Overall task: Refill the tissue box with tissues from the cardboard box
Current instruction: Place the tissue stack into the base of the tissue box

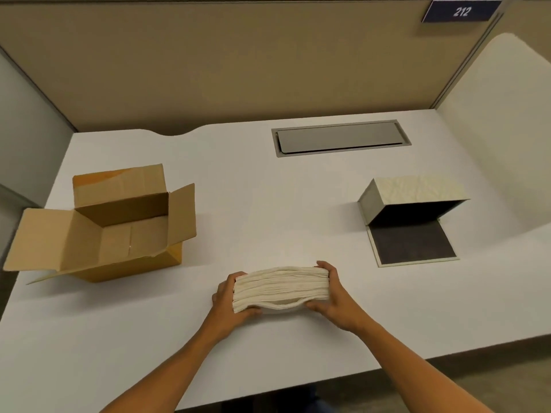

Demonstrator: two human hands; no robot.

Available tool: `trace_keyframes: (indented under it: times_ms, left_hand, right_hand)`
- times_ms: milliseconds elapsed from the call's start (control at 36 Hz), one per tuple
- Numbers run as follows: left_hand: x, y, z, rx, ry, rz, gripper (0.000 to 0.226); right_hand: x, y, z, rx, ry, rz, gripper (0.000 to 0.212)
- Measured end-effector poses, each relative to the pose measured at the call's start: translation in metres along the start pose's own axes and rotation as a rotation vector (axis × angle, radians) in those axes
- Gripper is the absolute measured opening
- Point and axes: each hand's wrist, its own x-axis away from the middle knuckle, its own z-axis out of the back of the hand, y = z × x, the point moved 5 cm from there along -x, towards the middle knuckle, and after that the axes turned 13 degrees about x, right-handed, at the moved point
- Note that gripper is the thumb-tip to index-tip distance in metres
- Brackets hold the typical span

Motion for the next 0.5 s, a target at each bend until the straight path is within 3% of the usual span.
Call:
trace_keyframes:
  times_ms: [111, 306, 389, 500]
  left_hand:
    - [0.005, -0.015, -0.002, -0.057, 0.062, 0.031, 0.097]
    - [0.001, -0.015, -0.007, -0.058, 0.086, 0.063, 0.106]
    - [0.002, -0.014, -0.008, -0.037, 0.106, 0.077, 0.108]
    - [0.002, -0.016, -0.003, -0.057, 0.086, 0.06, 0.092]
  right_hand:
    - [-0.005, 0.004, 0.0, 0.02, -0.002, 0.015, 0.113]
    - [-0.013, 0.009, -0.001, -0.036, 0.126, 0.018, 0.095]
    - [-0.013, 0.01, -0.002, -0.058, 0.102, 0.018, 0.101]
    - [-0.012, 0.013, 0.004, 0.035, 0.079, 0.028, 0.105]
